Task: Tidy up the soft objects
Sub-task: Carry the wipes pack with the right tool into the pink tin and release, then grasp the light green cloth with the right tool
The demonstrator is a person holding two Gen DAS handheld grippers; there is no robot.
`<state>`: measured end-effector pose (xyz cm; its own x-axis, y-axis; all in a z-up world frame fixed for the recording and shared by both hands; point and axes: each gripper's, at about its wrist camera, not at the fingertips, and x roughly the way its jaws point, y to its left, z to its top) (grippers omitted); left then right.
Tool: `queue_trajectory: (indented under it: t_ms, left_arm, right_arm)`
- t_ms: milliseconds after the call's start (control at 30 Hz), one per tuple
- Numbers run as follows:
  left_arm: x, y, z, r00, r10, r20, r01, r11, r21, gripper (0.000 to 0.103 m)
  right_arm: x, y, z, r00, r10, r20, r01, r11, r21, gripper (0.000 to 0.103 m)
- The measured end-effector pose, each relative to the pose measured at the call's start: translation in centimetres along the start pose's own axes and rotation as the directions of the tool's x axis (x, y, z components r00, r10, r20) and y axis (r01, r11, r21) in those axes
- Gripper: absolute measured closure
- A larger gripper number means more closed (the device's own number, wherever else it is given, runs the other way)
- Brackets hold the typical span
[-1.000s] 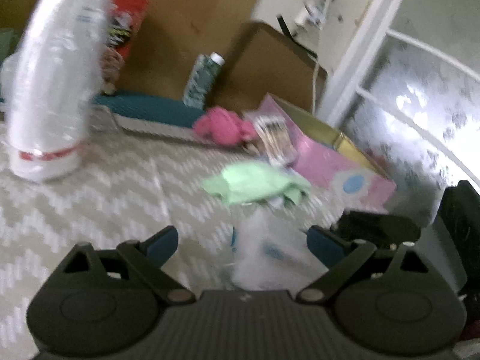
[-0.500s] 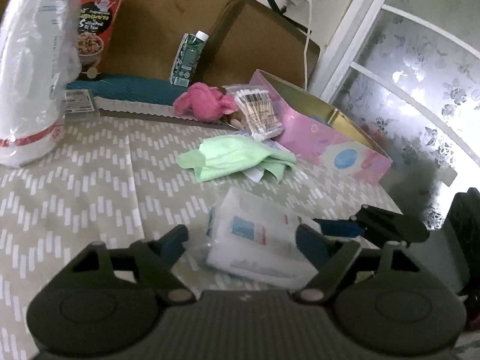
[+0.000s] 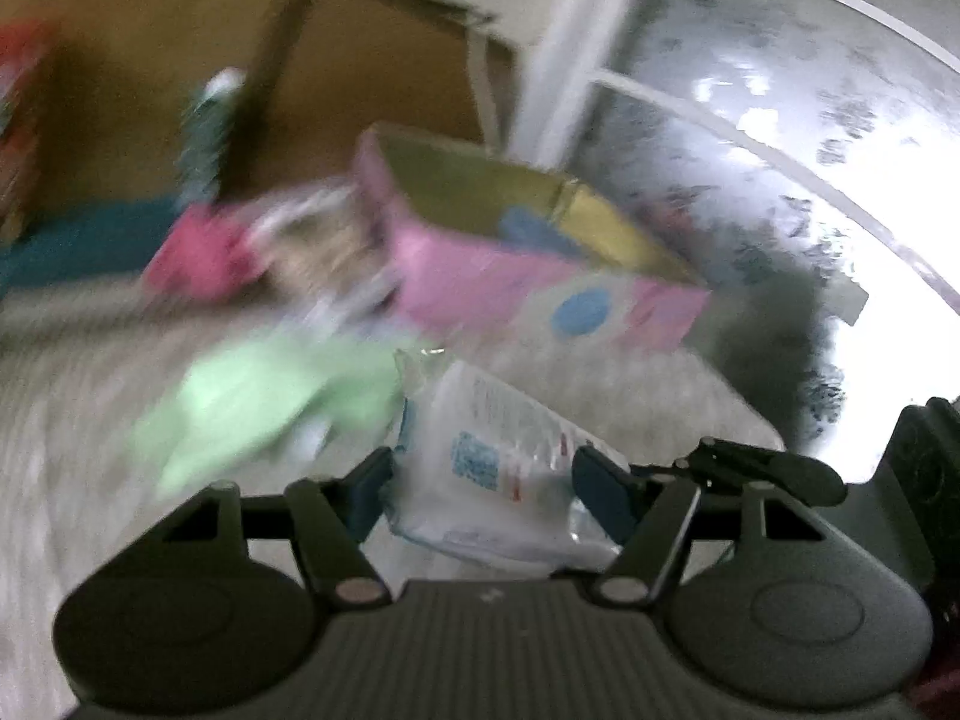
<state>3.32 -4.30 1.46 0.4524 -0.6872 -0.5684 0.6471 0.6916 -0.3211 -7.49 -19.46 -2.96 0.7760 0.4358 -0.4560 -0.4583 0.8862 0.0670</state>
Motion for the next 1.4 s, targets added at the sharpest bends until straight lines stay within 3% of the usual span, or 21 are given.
queue_trajectory:
  t_ms: [133, 267, 333, 400, 433, 633, 767, 933, 1133, 1200, 1267, 1400]
  left_arm:
    - [2.5, -3.4, 5.1, 0.998, -0.023, 0.062, 0.015, 0.992, 0.127, 0.036]
    - [5.7, -5.0, 9.3, 0.994, -0.022, 0.107, 0.005, 0.988, 0.155, 0.032]
    - [7.5, -5.3, 10.9, 0.992, -0.001, 0.127, -0.018, 0.988, 0.150, 0.026]
    - [9.5, -5.5, 11.9, 0.988, 0.063, 0.142, -0.083, 0.987, 0.137, 0.010]
    - [10.4, -5.6, 12.2, 0.985, 0.094, 0.148, -0.114, 0.985, 0.129, 0.008]
    - [14.3, -4.2, 11.5, 0.954, 0.273, 0.128, -0.285, 0.954, 0.096, 0.008]
    - [13.5, -3.3, 10.3, 0.949, 0.288, 0.130, -0.299, 0.951, 0.076, 0.008]
    - [10.9, -3.1, 10.5, 0.945, 0.268, 0.186, -0.282, 0.958, 0.053, 0.010]
    - [2.9, 0.1, 8.3, 0.925, 0.259, 0.278, -0.250, 0.966, -0.067, 0.010]
    - [0.2, 2.0, 6.8, 0.912, 0.292, 0.289, -0.268, 0.956, -0.118, 0.012]
    - [-1.7, 4.2, 5.0, 0.895, 0.349, 0.278, -0.315, 0.936, -0.159, 0.013]
    - [-3.5, 7.3, 1.7, 0.878, 0.432, 0.205, -0.394, 0.897, -0.200, 0.013]
  right_arm:
    - [-2.3, -3.2, 1.7, 0.987, -0.117, 0.112, 0.112, 0.992, 0.050, 0.039]
    - [-2.7, -6.1, 3.7, 0.958, -0.231, 0.172, 0.222, 0.972, 0.073, 0.039]
    - [-2.3, -7.7, 4.7, 0.943, -0.276, 0.185, 0.265, 0.961, 0.080, 0.039]
    - [-1.5, -9.0, 5.6, 0.928, -0.323, 0.185, 0.309, 0.946, 0.099, 0.039]
    - [-0.8, -9.5, 6.0, 0.919, -0.350, 0.180, 0.334, 0.936, 0.112, 0.038]
    - [5.3, -12.4, 7.2, 0.851, -0.521, 0.063, 0.508, 0.848, 0.149, 0.030]
    - [5.7, -13.3, 6.6, 0.843, -0.536, 0.052, 0.516, 0.831, 0.205, 0.017]
    - [4.1, -12.8, 6.0, 0.838, -0.540, 0.077, 0.508, 0.824, 0.251, 0.016]
    - [1.0, -9.6, 5.3, 0.821, -0.547, 0.163, 0.485, 0.819, 0.305, 0.016]
    - [0.2, -8.4, 5.0, 0.828, -0.524, 0.201, 0.450, 0.833, 0.322, 0.017]
    - [-0.1, -7.1, 4.6, 0.854, -0.468, 0.227, 0.386, 0.863, 0.325, 0.018]
    - [1.8, -4.4, 4.6, 0.940, -0.290, 0.178, 0.239, 0.935, 0.260, 0.042]
